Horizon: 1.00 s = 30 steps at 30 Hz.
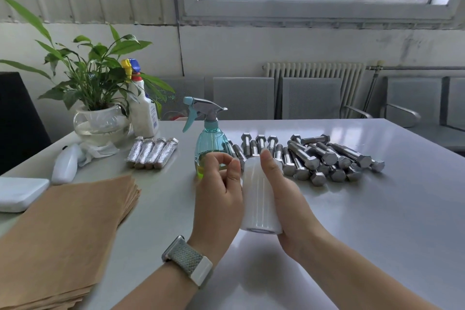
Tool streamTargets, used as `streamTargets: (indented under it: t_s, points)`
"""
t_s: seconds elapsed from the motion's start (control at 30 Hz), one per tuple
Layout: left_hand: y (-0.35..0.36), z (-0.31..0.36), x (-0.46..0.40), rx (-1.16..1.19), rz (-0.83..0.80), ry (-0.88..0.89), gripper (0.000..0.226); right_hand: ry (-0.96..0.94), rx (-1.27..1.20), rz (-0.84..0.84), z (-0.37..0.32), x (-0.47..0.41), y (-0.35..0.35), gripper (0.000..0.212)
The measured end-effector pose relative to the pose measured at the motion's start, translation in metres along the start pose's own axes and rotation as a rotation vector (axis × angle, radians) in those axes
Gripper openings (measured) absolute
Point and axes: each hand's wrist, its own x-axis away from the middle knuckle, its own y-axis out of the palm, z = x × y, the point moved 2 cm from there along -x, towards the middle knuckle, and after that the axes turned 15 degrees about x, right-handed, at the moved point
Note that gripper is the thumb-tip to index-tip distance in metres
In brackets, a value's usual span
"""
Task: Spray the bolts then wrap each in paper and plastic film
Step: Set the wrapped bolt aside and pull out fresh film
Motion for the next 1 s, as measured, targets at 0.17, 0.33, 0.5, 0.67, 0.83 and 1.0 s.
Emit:
streamTargets:
  t_s: [0.17,0.33,0.5,0.67,0.83,1.0]
  points:
    - [-0.004,-0.004,-0.004,-0.066,-0.046,0.012,0.012,-0.052,0.181,0.131,0.001,-0.006,-0.008,0.077]
    - [-0.014,-0.022,-0.014,0.078,-0.060,-0.261,0.015,0.079,0.041,-0.061,0.005,-0.007,-0.009,0.055]
    - [-0.027,-0.026,-0.021,-0.050,-0.035,-0.213,0.014,0.005,0.079,-0.077,0.003,-0.013,-0.016,0.062]
    - [-0.032,-0.017,-0.024,-0.176,-0.062,-0.089,0.015,-0.001,-0.004,-0.128,0.003,-0.019,-0.023,0.047]
    - [-0.041,-0.022,-0.028,-0.153,-0.052,-0.073,0.013,0.170,-0.131,-0.292,0.003,-0.018,-0.033,0.058]
    - [-0.055,-0.031,-0.037,-0.140,-0.011,-0.092,0.012,0.044,-0.033,-0.255,0.002,-0.026,-0.043,0.049]
